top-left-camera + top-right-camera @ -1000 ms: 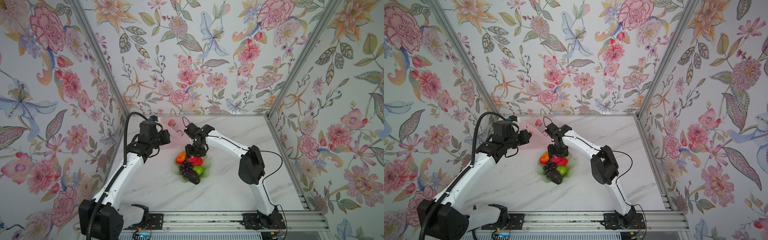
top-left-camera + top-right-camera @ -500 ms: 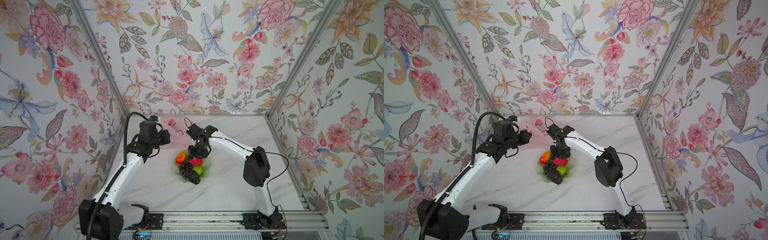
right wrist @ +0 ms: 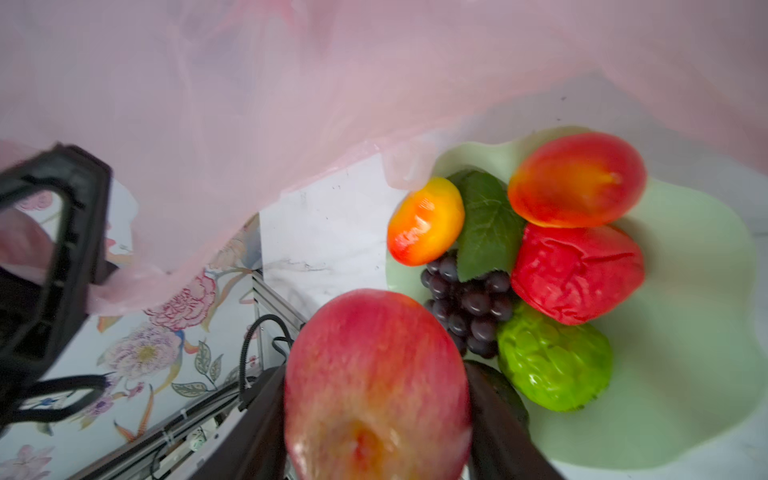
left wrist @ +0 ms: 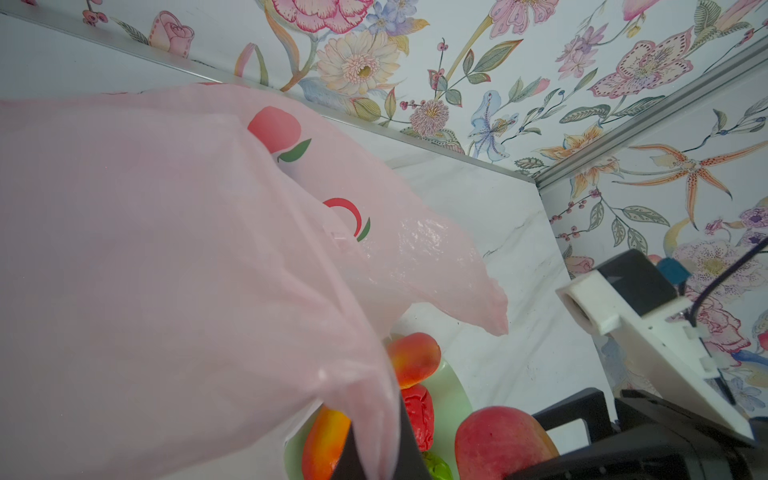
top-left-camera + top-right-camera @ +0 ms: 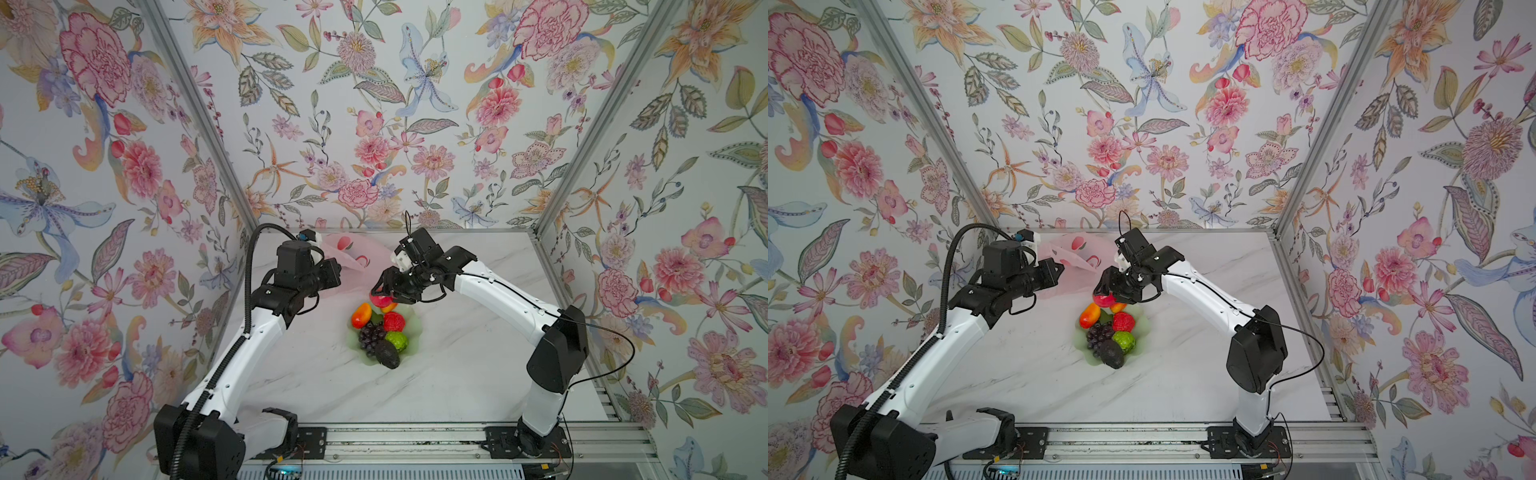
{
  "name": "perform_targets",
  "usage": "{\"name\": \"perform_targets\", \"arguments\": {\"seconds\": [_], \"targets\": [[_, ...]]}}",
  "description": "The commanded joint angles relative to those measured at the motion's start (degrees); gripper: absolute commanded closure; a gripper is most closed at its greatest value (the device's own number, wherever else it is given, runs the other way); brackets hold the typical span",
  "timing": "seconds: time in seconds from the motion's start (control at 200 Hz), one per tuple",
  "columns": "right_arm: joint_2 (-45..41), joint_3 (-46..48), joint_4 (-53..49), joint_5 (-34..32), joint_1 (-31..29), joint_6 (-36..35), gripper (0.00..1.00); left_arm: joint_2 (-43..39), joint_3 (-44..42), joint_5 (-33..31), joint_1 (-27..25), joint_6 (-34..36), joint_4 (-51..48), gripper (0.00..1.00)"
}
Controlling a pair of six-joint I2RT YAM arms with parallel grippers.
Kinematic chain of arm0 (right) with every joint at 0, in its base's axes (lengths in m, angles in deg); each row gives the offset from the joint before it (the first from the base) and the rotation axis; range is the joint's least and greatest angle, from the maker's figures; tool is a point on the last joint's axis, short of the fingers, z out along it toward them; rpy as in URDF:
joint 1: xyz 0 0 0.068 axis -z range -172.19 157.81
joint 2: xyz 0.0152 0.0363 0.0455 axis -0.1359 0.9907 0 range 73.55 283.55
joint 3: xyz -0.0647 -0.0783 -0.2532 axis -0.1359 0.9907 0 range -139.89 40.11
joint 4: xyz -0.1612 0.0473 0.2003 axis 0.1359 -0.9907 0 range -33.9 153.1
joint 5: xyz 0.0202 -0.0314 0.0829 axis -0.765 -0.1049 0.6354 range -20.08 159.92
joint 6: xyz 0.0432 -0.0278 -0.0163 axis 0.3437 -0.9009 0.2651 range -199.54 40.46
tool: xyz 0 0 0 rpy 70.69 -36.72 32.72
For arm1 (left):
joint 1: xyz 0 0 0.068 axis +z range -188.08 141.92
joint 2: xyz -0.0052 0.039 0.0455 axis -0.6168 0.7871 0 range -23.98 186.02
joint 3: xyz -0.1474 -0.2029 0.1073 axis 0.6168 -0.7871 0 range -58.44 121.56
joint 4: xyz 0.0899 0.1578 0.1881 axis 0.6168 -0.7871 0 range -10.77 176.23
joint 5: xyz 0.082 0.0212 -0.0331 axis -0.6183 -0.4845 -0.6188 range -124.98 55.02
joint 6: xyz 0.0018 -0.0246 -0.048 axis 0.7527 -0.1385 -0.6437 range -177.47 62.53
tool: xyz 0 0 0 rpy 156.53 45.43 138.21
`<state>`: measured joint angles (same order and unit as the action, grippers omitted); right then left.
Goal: Place the fruits into the plastic bag
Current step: 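Close the right gripper around the pink-red apple, then lift the apple with the right gripper into the bag mouth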
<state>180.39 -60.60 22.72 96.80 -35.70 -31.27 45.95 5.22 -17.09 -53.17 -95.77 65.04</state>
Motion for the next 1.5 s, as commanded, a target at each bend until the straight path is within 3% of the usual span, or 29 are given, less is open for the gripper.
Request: {"name": "perform_targets", "arguments": {"seconds": [0.0,0.295,0.601,0.836,1.496], "targets": [[5.2,-4.0,8.4,5.1,-0.2,5.9,0.52,-0.9,0.8,1.2,-0.9,0.9,0.9,1.00],[20.1,-19.4,8.8,7.6,1.0,7.7,0.55,-0.8,1.3,1.2,-1.6,1.4,0.9,1.00],[28.5,-24.8,8.9,7.1,3.0,9.4,0.54,-0.7,1.1,1.9,-1.7,0.6,1.5,1.00],[30.4,-25.3,9.8,5.9,5.2,11.2,0.46,-0.2,1.6,1.8,-1.7,0.9,1.4,1.00],[29.8,-20.2,11.5,5.1,8.7,10.5,0.44,-0.1,2.0,1.5,-1.5,1.1,1.1,1.00]]}}
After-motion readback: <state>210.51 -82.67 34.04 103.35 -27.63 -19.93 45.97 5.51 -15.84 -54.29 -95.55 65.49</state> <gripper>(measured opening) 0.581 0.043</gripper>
